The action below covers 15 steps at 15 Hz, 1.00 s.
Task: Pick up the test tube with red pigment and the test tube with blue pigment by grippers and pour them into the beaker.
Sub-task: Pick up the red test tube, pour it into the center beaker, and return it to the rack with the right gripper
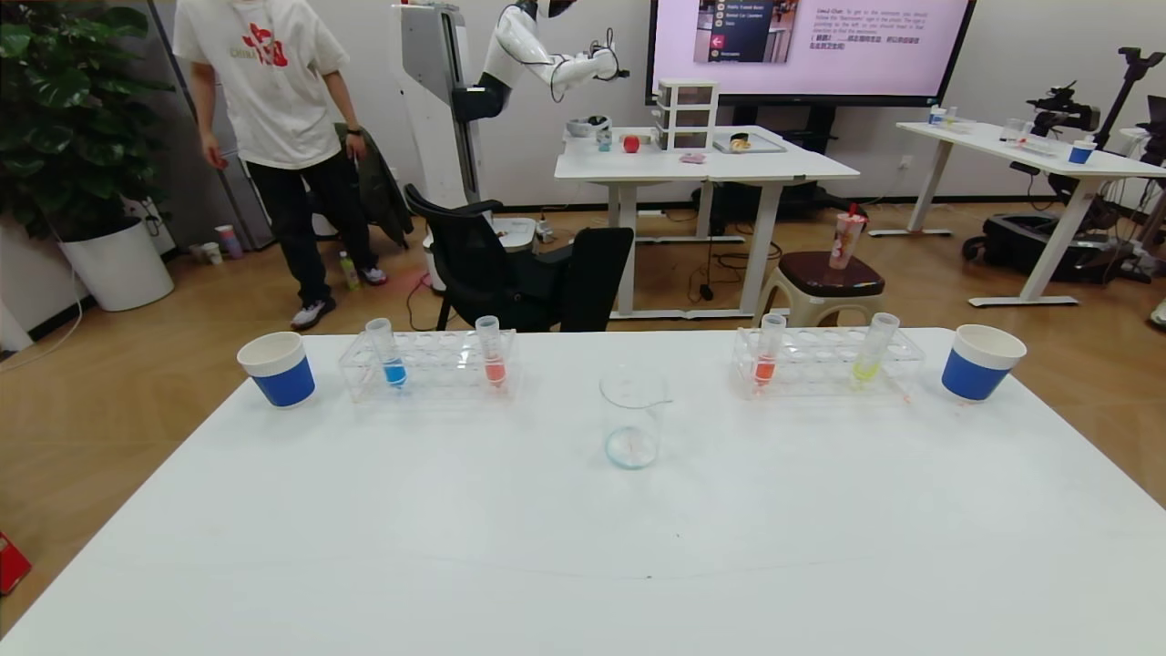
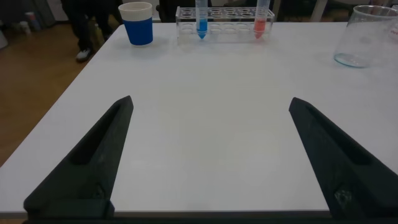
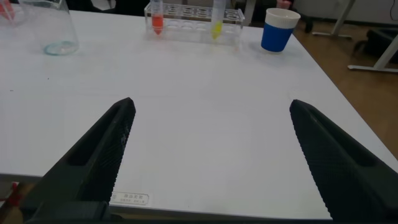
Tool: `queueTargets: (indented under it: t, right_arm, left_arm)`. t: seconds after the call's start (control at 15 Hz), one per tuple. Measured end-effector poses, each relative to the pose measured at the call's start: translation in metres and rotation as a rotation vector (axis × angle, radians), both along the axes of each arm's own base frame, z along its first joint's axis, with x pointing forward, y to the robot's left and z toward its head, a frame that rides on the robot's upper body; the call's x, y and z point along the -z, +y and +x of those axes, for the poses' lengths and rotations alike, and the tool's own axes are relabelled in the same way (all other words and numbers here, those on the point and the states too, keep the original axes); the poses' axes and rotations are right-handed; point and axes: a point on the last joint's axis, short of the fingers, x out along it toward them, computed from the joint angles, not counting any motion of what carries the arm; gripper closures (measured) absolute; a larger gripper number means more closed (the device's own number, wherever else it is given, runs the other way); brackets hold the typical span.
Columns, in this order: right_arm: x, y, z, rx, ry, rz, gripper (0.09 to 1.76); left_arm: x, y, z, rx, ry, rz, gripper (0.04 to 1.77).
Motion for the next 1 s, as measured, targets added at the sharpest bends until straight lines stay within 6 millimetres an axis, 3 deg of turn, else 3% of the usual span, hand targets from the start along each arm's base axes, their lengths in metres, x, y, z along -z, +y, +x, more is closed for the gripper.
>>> queueTargets:
  t: [1.0]
  right_arm:
    - [-0.0007,0.0001,-0.0002,0.0,-0.002,0.0,0.12]
  left_arm:
    - [0.0,0.0,0.0,0.0,0.0,0.0,0.06]
